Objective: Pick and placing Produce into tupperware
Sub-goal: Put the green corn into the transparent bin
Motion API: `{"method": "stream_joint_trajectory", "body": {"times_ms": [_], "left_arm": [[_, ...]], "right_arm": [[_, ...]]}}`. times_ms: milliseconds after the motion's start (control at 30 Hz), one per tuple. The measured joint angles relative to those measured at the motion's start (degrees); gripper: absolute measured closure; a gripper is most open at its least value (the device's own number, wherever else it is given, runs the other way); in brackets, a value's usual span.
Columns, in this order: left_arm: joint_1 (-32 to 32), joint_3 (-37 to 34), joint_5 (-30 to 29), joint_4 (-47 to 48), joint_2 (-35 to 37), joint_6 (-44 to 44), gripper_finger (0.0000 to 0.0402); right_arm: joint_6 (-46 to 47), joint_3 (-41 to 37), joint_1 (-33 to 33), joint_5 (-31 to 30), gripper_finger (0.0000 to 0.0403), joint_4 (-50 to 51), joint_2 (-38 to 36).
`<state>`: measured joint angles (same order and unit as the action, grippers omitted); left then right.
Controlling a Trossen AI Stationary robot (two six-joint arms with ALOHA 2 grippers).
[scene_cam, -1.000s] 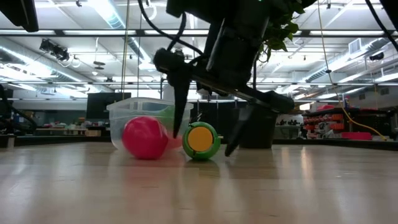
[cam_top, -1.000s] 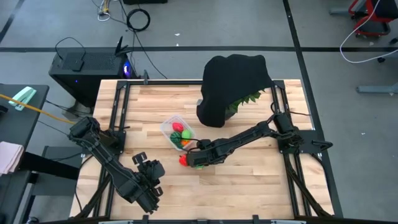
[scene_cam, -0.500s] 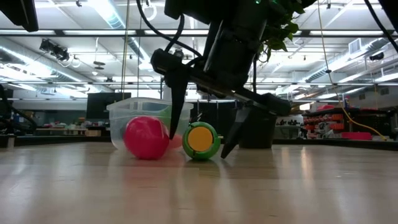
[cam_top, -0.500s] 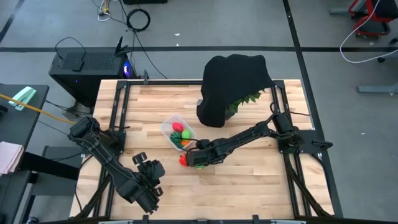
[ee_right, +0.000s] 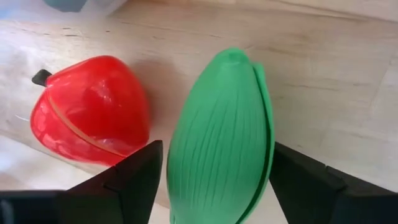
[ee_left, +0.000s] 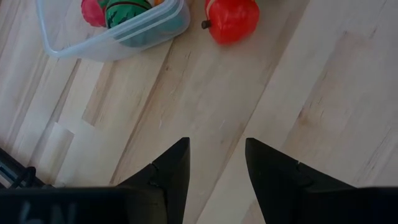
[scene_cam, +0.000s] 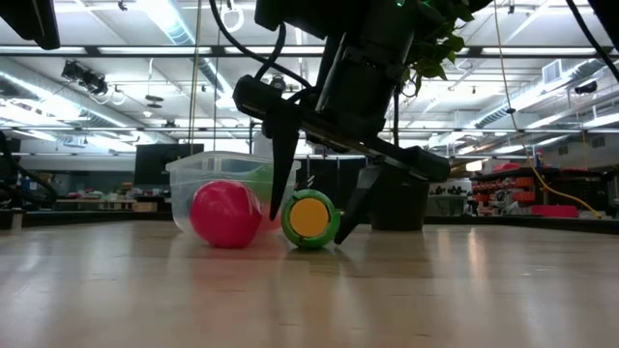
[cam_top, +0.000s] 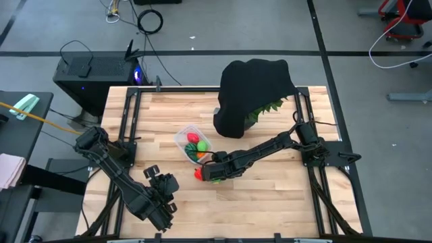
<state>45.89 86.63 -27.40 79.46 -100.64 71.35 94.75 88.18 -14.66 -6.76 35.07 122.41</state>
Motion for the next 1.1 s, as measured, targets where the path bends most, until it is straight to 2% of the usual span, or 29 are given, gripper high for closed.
{"method": "stream_joint_trajectory", "body": {"times_ms": [400, 1100], "left_arm": [[0.0, 0.0, 0.0, 0.0, 0.0, 0.0, 0.0239], [0.0, 0.0, 0.0, 0.0, -0.1, 0.0, 0.0239]], "right_arm": [[-0.4, 0.0, 0.0, -0.2, 0.0150, 0.0, 0.0], [-1.0, 0.0, -0.1, -0.4, 0.0152, -0.2, 0.0]]}}
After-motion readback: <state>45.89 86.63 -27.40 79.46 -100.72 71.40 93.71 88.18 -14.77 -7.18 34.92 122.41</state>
